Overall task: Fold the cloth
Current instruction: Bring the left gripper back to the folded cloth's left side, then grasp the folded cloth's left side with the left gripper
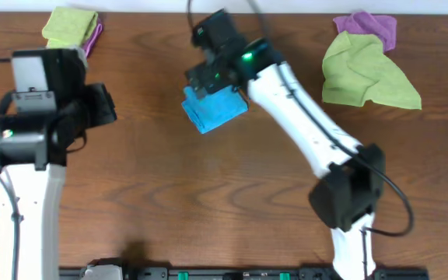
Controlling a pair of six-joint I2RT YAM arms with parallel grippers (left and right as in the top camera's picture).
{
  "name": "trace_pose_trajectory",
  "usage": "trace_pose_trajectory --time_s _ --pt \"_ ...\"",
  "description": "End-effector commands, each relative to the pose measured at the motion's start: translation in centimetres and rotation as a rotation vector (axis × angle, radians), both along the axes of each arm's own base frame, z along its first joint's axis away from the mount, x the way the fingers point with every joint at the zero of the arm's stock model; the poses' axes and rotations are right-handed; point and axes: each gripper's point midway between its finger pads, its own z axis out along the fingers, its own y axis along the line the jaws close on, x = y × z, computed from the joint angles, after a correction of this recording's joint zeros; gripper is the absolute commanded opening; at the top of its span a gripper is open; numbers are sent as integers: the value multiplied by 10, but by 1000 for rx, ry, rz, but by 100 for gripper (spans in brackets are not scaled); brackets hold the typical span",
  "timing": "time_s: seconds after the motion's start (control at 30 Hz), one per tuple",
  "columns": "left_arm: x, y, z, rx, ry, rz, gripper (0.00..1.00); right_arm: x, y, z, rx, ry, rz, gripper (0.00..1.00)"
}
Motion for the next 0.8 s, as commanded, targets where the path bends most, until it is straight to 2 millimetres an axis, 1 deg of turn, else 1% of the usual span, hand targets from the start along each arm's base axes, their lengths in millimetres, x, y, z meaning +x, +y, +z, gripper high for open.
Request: trace_pose_trajectory --time_s 0.0,0.03,0.07,0.1,0.13,0.17,0.2,0.23,0.27,0.33,0.37,0.4,0.43,0.6,0.63,0.7,0.77 --pt "0 -6 -30 -74 58 22 27 3 -12 18 11 -24 -6 96" --pt "1 -9 -40 -94 72 21 27 4 -15 17 8 -20 -12 86" --pt "3 -16 -55 -136 87 3 27 6 -20 10 0 -6 -21 61" --pt "4 -21 -61 -162 94 -9 28 8 -22 6 -5 2 -26 35" --pt "5 -30 -74 -209 106 -31 29 9 -24 -3 -15 18 -31 6" --pt "8 -40 -94 -276 124 -43 36 12 -28 -15 -28 42 -40 2" --pt "9 -45 -104 -314 132 -46 41 13 -31 -20 -32 56 -47 1" --pt "12 -52 -117 -365 138 -55 49 14 -35 -28 -38 77 -54 1" --pt "15 -60 -128 -415 139 -72 59 15 -36 -35 -42 91 -57 1" --pt "20 -70 -145 -493 140 -90 73 18 -40 -43 -47 108 -65 1" --pt "22 -74 -151 -519 139 -99 84 18 -42 -45 -42 119 -66 1" --pt "25 -79 -158 -552 136 -120 95 19 -44 -51 -45 132 -70 2" --pt "27 -83 -162 -575 139 -134 98 19 -46 -54 -47 142 -73 1" --pt "39 -105 -189 -657 183 -170 95 23 -56 -83 -9 233 -99 1" --pt "43 -111 -191 -683 181 -183 95 24 -57 -89 14 261 -111 1" --pt "51 -123 -193 -746 168 -210 95 25 -61 -95 57 300 -122 1" --pt "58 -127 -197 -777 170 -196 95 29 -66 -100 67 312 -147 1"
